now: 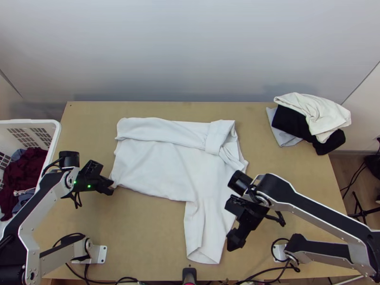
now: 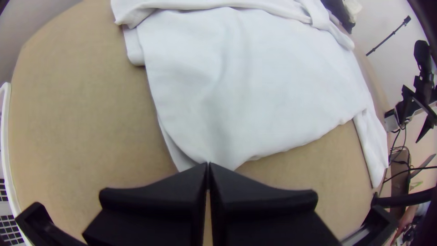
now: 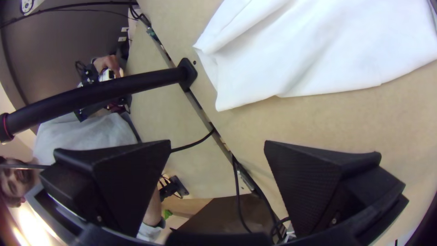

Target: Fold the t-shirt

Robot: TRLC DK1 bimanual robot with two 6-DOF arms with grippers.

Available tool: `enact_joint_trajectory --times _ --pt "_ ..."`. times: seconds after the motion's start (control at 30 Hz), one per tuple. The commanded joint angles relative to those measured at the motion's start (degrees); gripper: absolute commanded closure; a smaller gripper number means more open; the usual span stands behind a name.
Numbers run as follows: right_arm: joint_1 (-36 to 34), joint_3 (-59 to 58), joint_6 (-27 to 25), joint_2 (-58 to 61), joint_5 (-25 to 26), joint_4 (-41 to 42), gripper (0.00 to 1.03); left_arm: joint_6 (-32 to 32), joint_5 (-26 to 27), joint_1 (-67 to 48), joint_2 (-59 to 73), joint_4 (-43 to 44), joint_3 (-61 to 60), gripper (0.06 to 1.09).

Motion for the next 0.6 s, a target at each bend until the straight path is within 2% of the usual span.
enact_joint_trajectory --times 0.0,0.1,0.27,0.57 --pt "3.29 -0.22 0.41 2.67 -0.45 0.69 0.08 -0.75 0.40 0.23 -0.95 0.29 0.63 1.04" --pt "6.72 -1.10 2.96 4.51 -0.45 3.42 0.08 -1.37 0.31 0.59 -0.95 0.38 1.16 1.04" --pt "8.92 -2.16 9.90 8.29 -0.10 13.44 0.08 -1.01 0.31 0.15 -3.15 0.73 -0.07 1.04" --pt "12.34 -5.50 14.03 12.34 2.01 20.20 0.08 0.30 0.22 -0.12 -8.86 2.93 -3.15 1.04"
